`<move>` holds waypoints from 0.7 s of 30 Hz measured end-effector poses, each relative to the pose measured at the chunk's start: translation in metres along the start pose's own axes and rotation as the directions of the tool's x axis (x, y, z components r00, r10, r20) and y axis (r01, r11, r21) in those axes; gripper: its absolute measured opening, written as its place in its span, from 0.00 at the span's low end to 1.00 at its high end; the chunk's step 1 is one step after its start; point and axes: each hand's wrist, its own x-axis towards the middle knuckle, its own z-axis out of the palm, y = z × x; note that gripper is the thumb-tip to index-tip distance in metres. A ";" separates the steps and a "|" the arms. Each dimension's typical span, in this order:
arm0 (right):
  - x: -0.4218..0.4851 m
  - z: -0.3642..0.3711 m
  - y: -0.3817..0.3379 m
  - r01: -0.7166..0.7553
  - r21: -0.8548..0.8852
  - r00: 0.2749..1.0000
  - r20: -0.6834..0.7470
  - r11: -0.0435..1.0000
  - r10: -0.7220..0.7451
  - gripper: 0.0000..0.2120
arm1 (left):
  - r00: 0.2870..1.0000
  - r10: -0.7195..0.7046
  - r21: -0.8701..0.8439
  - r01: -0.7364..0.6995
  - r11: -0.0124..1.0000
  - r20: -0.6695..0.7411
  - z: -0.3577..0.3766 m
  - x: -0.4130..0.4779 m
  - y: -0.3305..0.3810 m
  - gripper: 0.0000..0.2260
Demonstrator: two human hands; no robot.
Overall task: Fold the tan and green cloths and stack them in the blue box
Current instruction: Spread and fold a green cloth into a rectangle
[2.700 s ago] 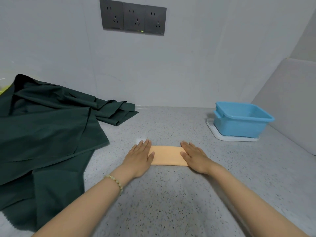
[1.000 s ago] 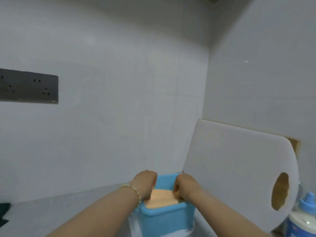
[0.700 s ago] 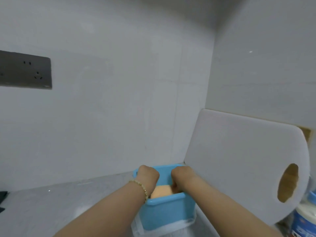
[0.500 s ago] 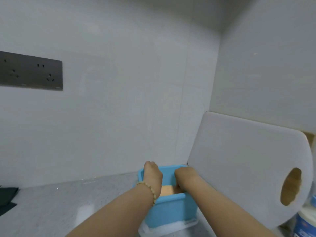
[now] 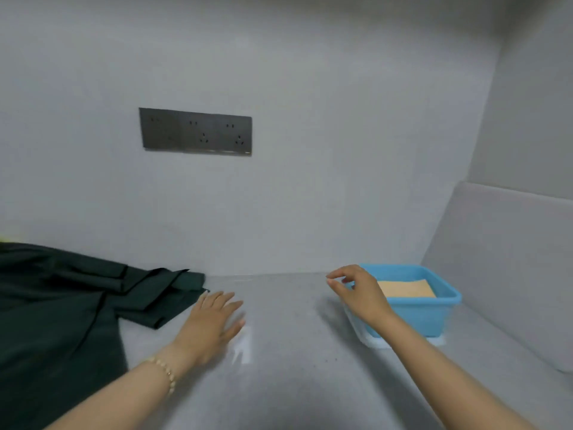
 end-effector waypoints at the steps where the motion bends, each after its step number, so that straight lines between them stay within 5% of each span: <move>1: -0.005 0.018 -0.008 0.004 0.013 1.000 0.030 1.000 -0.004 0.04 | 0.999 -0.038 0.010 0.039 0.999 -0.010 0.001 -0.015 -0.018 0.28; 8: -0.032 0.164 -0.099 0.021 0.103 0.947 0.316 0.994 -0.052 0.07 | 0.943 -0.333 0.028 0.333 0.943 0.012 -0.004 -0.119 -0.145 0.28; 13: -0.053 0.236 -0.162 0.063 0.097 0.859 0.501 0.993 -0.104 0.15 | 0.864 -0.457 -0.050 0.476 0.878 0.212 0.005 -0.154 -0.186 0.37; 21: -0.087 0.280 -0.185 0.170 0.089 0.773 0.606 0.982 -0.188 0.22 | 0.881 -0.448 -0.164 0.470 0.867 0.152 0.007 -0.157 -0.202 0.20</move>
